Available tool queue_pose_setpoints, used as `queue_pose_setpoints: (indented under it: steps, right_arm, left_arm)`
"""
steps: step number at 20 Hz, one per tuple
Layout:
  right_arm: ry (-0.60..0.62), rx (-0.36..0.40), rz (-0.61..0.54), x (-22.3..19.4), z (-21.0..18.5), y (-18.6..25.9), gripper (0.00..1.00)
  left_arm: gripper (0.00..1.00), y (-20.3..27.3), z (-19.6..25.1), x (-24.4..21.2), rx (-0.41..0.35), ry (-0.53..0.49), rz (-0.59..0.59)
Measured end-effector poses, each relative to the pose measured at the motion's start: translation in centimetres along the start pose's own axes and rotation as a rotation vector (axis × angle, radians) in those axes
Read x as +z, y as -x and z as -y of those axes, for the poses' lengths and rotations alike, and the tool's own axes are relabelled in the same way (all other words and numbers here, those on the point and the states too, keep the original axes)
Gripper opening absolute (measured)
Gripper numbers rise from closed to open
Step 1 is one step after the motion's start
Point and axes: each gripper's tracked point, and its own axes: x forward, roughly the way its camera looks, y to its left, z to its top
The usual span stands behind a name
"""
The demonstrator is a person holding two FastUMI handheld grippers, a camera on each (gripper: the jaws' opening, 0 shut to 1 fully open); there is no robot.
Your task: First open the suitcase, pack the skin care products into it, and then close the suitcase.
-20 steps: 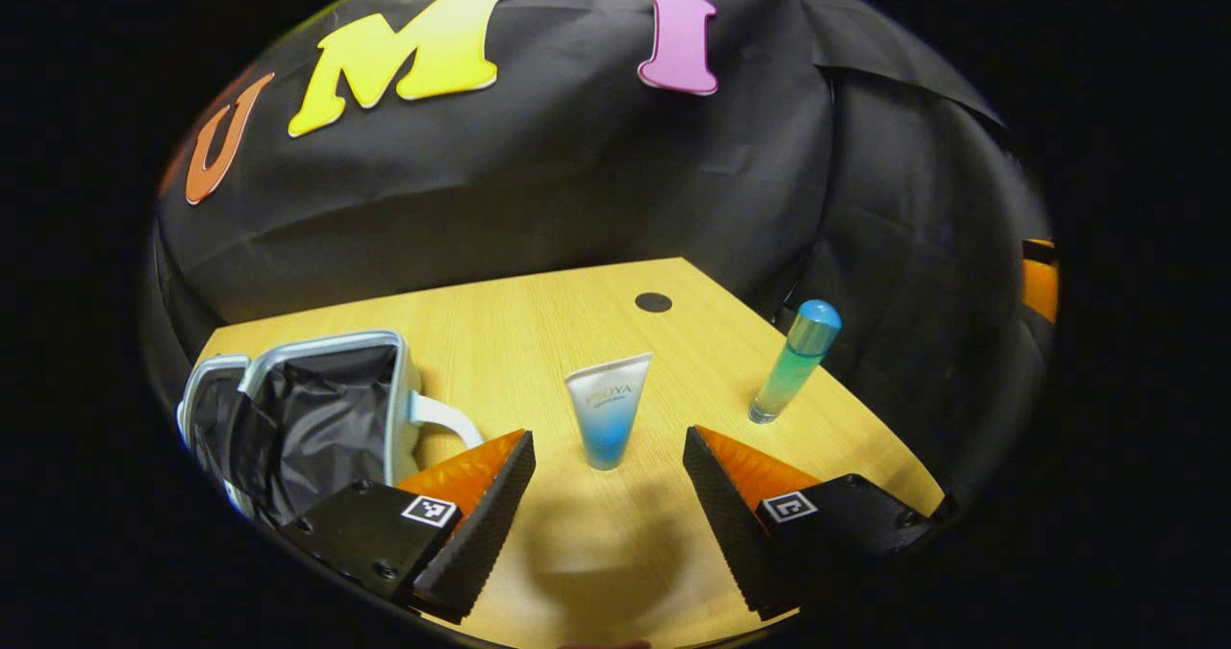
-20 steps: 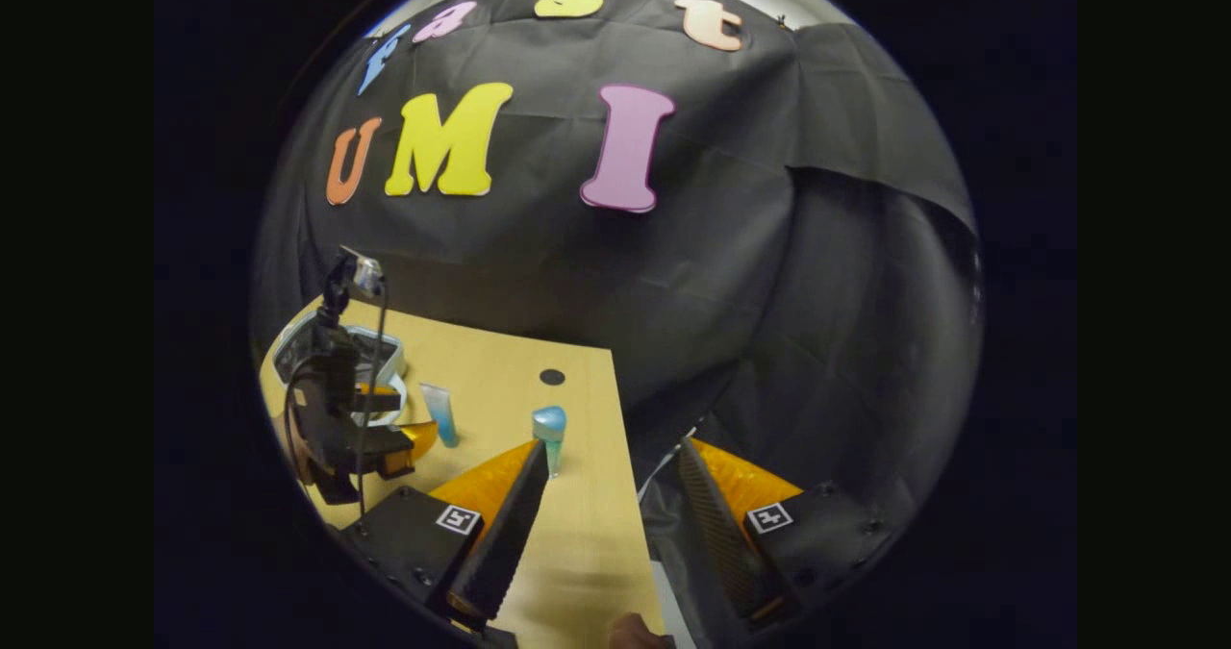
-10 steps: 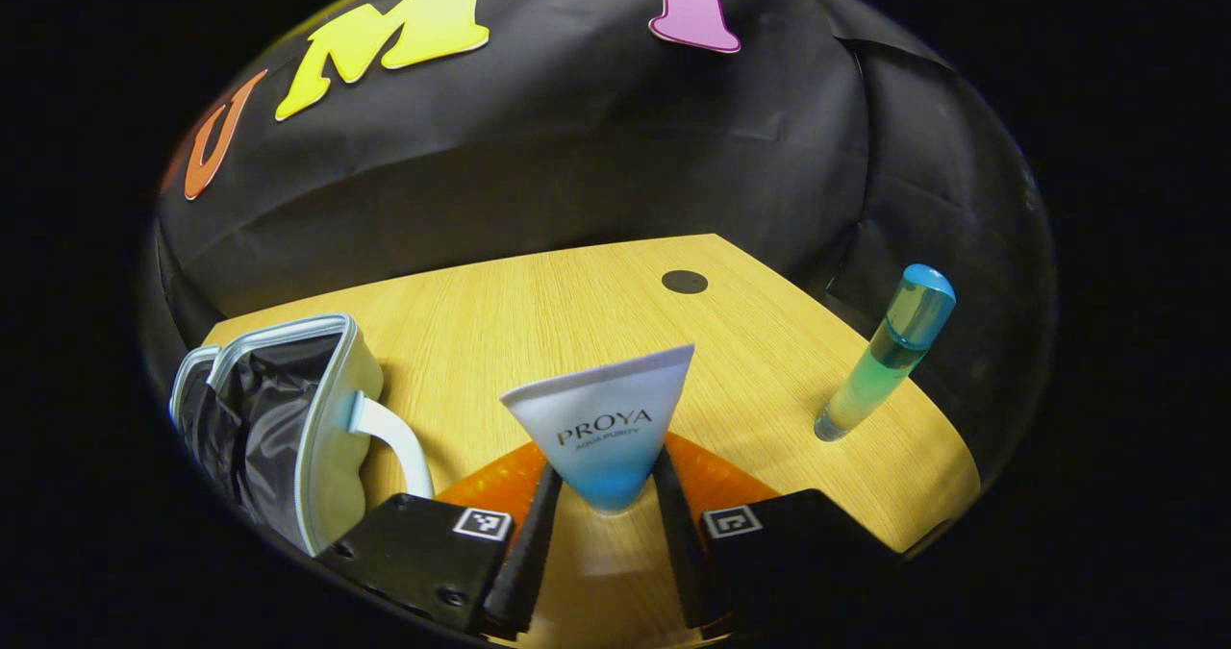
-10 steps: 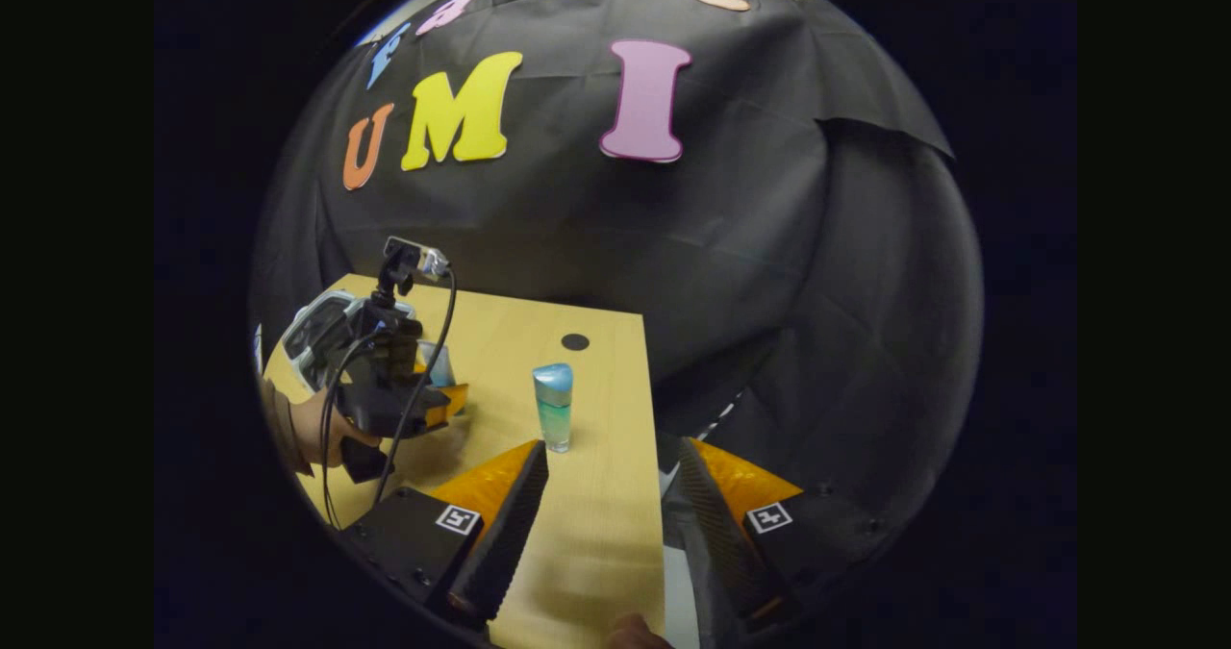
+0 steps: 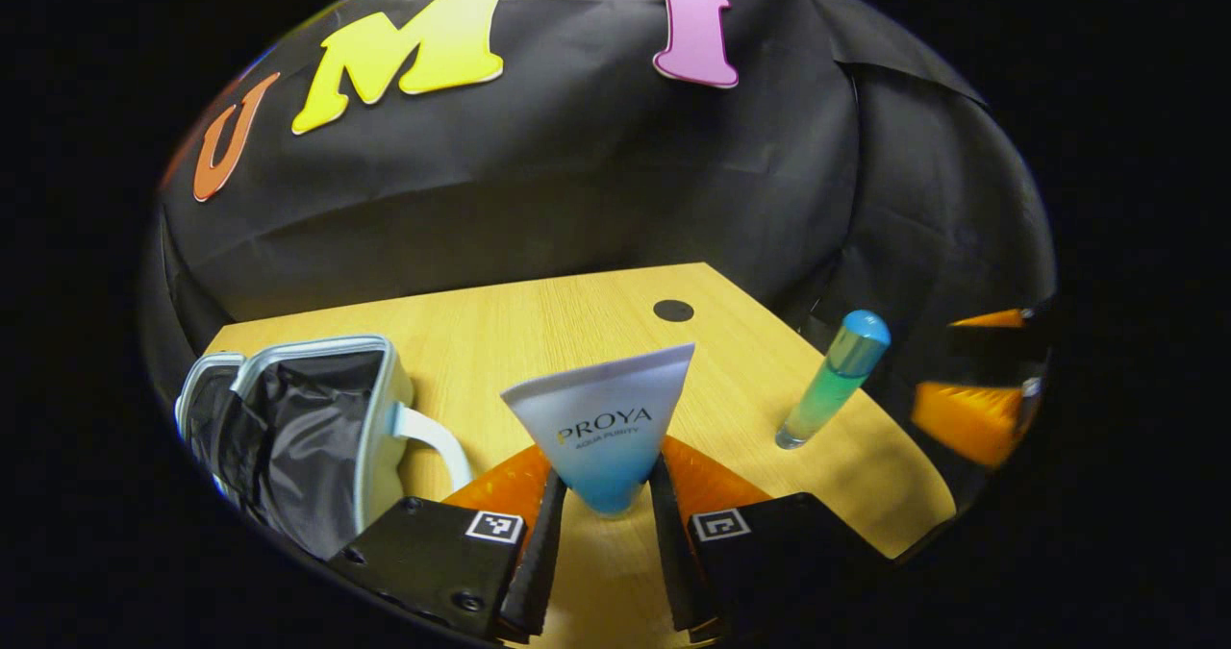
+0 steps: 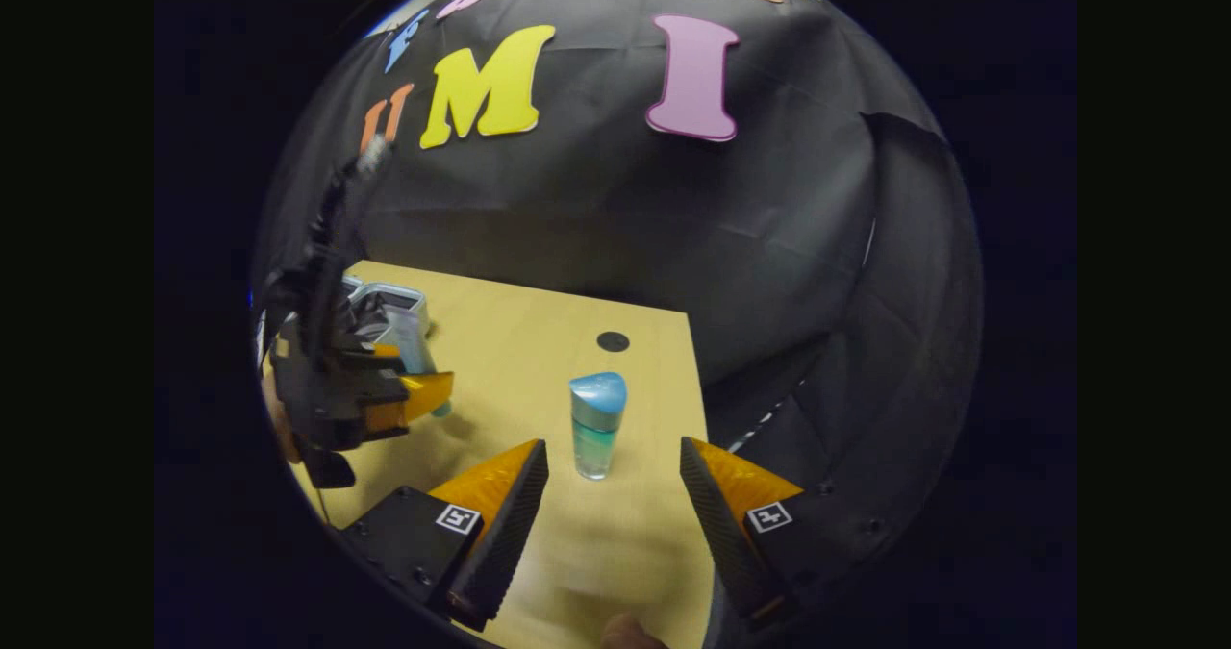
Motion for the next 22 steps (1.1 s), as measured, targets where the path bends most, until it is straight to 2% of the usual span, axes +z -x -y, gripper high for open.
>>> queue_pose_setpoints:
  steps: [4, 6, 9, 11, 12, 13, 16, 19, 22]
  right_arm:
    - [-0.030, 0.001, -0.077, -2.6, -1.7, -4.0, 0.82]
    - [-0.051, -0.020, -0.083, -3.1, -1.6, -5.6, 0.84]
    - [-0.052, -0.062, -0.080, -3.2, -1.2, -7.7, 0.79]
    - [-0.045, -0.080, -0.091, -3.5, -1.0, -8.6, 0.72]
    - [-0.040, -0.092, -0.088, -3.4, -0.8, -8.4, 0.59]
    - [-0.043, -0.102, -0.094, -3.4, -0.8, -8.7, 0.51]
    - [-0.047, -0.134, -0.119, -3.3, -1.1, -7.5, 0.42]
    - [-0.094, -0.109, -0.120, -2.0, -3.3, -3.6, 0.40]
    - [-0.086, -0.063, -0.086, 0.5, -6.3, 0.9, 0.40]
  left_arm:
    - [0.49, 6.0, -2.7, 1.0, 0.050, 0.019, 0.015]
    - [0.49, 8.9, -4.7, 1.4, 0.086, 0.028, 0.022]
    - [0.49, 12.2, -8.5, 0.9, 0.163, 0.059, 0.009]
    - [0.49, 14.0, -11.8, -0.1, 0.223, 0.084, -0.012]
    - [0.49, 14.4, -13.7, -0.5, 0.250, 0.093, -0.023]
    - [0.49, 14.8, -15.3, -1.1, 0.272, 0.103, -0.034]
    - [0.49, 16.0, -19.5, -1.9, 0.319, 0.105, -0.049]
    - [0.49, 16.2, -22.9, -2.5, 0.339, 0.114, -0.062]
    - [0.49, 15.2, -24.9, -5.0, 0.326, 0.136, -0.161]
